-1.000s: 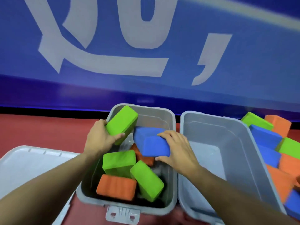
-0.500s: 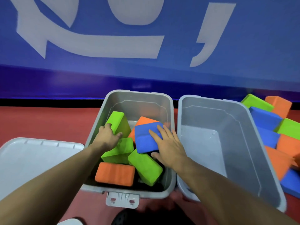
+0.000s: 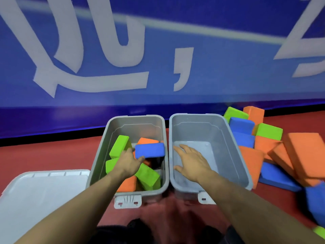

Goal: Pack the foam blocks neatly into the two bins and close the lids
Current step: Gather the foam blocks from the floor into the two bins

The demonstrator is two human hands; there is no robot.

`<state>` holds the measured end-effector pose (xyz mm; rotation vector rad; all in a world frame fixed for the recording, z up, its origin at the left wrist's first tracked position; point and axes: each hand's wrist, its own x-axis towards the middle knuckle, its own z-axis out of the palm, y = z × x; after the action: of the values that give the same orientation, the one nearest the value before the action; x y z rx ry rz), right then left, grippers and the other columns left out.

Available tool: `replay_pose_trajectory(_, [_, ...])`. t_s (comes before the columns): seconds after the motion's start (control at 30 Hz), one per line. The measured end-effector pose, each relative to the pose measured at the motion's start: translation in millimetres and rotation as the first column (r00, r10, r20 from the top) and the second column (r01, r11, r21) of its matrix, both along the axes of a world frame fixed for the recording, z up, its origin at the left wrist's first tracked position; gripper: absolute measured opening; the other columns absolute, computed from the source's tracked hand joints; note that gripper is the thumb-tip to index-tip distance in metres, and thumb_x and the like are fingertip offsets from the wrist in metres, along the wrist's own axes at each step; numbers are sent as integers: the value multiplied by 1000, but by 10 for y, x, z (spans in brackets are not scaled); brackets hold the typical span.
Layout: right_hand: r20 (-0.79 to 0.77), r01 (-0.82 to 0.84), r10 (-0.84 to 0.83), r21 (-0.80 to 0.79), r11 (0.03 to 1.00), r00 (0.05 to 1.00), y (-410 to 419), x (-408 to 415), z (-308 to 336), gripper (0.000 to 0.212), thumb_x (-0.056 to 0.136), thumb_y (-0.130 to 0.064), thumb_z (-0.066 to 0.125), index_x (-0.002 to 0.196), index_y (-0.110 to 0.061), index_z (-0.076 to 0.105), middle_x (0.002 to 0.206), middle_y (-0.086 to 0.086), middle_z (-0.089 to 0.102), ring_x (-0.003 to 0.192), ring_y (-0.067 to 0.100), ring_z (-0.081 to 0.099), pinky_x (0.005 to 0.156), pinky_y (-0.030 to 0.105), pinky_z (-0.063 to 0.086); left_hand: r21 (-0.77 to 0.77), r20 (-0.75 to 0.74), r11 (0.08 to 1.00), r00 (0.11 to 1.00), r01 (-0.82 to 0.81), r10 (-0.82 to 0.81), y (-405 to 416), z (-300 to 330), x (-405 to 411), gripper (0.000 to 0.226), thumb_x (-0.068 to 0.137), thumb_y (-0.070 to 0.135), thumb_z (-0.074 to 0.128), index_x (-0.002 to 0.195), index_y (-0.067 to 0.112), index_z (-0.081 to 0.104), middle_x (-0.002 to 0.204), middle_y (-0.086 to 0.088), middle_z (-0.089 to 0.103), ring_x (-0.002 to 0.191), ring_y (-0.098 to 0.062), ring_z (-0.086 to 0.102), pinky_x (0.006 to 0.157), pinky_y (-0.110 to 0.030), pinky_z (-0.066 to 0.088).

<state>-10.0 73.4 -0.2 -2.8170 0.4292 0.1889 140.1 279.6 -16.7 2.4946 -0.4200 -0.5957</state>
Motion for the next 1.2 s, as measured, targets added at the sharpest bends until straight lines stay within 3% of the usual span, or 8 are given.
replay_pose_trajectory(0.3, [-50, 241, -239, 20, 970, 970, -751, -1472, 330, 77, 94, -51, 61, 158, -29, 24, 163, -1, 26, 143, 27, 37, 113, 39, 36, -2, 55, 914, 913, 405, -404, -1194, 441, -1136, 71, 97, 49, 57, 152, 10, 35, 155, -12, 37, 139, -28, 43, 114, -35, 33])
replay_pose_trajectory(0.43, [-97, 412, -411, -5, 911, 907, -1309, -2321, 362, 79, 91, -49, 66, 156, -26, 28, 156, 5, 35, 138, 31, 43, 109, 44, 41, -35, 43, 836, 837, 547, -546, -1835, 479, -1734, 70, 98, 51, 54, 153, 14, 34, 156, -10, 34, 130, -28, 51, 109, -35, 37])
replay_pose_trajectory(0.57, [-115, 561, -559, -16, 828, 821, -1906, -3093, 333, 80, 91, -52, 65, 156, -23, 29, 157, 5, 35, 139, 30, 43, 111, 45, 40, -75, 41, 752, 755, 655, -654, -2447, 477, -2295, 69, 98, 50, 54, 154, 15, 32, 156, -9, 35, 134, -26, 48, 112, -36, 37])
replay_pose_trajectory(0.9, [-233, 747, -716, 82, 659, 658, -2681, -4494, -828, 79, 88, -54, 68, 153, -24, 35, 152, 8, 42, 135, 33, 48, 111, 44, 41, -17, -54, 567, 565, 824, -823, -3787, -390, -3364, 70, 97, 52, 56, 153, 16, 34, 153, -7, 38, 133, -24, 48, 113, -35, 36])
replay_pose_trajectory(1.07, [-378, 857, -775, 129, 498, 507, -2758, -5046, -1569, 85, 86, -58, 69, 155, -23, 32, 152, 10, 39, 135, 36, 46, 111, 45, 40, 20, -158, 522, 518, 853, -841, -4128, -1149, -3725, 69, 94, 51, 61, 149, 13, 41, 151, -10, 43, 134, -23, 48, 114, -35, 36])
replay_pose_trajectory(1.2, [-420, 973, -878, 122, 195, 228, -2692, -5377, -2064, 108, 76, -67, 74, 159, -30, 16, 164, 16, 10, 151, 39, 16, 121, 49, 25, 30, -275, 535, 522, 844, -808, -4193, -1794, -4022, 71, 91, 44, 69, 148, 10, 43, 149, -12, 48, 133, -25, 50, 112, -36, 40])
